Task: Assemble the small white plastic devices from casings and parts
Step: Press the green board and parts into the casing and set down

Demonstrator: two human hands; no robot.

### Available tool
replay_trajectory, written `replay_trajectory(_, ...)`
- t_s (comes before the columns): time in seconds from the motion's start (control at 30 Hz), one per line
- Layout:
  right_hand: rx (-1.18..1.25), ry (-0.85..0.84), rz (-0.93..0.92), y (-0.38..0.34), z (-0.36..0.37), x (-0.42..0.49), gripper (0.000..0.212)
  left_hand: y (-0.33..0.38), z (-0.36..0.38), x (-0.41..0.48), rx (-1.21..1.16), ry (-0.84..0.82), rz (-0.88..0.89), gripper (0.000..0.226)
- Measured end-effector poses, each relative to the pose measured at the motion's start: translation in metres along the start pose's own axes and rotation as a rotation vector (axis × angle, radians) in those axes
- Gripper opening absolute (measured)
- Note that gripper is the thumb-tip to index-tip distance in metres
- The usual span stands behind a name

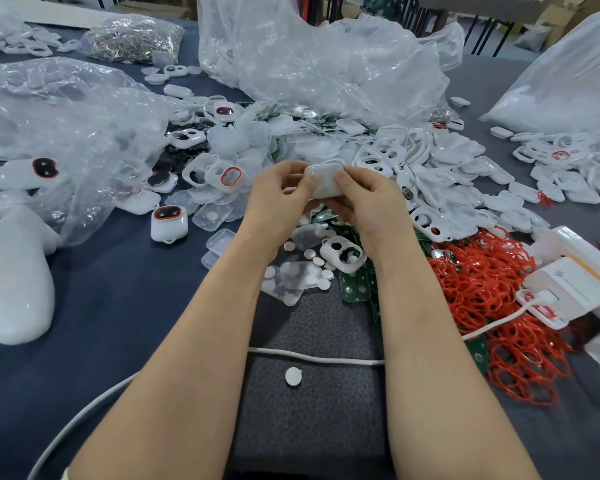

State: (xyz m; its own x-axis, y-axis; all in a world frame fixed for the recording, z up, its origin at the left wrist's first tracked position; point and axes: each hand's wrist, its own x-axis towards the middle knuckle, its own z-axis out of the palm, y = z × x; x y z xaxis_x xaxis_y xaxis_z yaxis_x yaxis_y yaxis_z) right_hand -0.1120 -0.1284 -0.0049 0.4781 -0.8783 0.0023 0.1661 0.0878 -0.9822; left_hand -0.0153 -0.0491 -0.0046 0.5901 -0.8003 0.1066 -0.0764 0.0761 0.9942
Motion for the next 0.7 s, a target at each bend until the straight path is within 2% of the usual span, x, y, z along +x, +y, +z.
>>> replay_trajectory(0.13,-0.040,0.085,-0.037,0.002,0.003,0.001,0.011,-0.001,0.001,0.000,0.141,-0.035,0.008,0.032)
replay_trajectory(0.2,-0.106,0.103,-0.055,0.004,0.003,0.001,0.011,-0.002,0.001,0.001,0.201,-0.010,0.013,0.037)
replay_trajectory(0.33,-0.123,0.030,-0.055,0.001,0.001,-0.001,0.010,-0.003,0.000,0.002,0.168,0.029,-0.002,0.028)
replay_trajectory(0.43,-0.140,-0.079,-0.021,-0.001,-0.003,-0.003,0.020,-0.004,-0.003,0.003,0.108,0.035,-0.015,0.023)
replay_trajectory(0.6,-0.247,-0.044,-0.065,0.001,0.000,-0.004,0.025,-0.008,-0.002,0.005,0.120,0.061,-0.005,0.024)
replay_trajectory(0.7,-0.255,-0.018,-0.070,0.003,0.003,-0.003,0.018,-0.011,-0.003,0.006,0.074,0.072,-0.014,0.028)
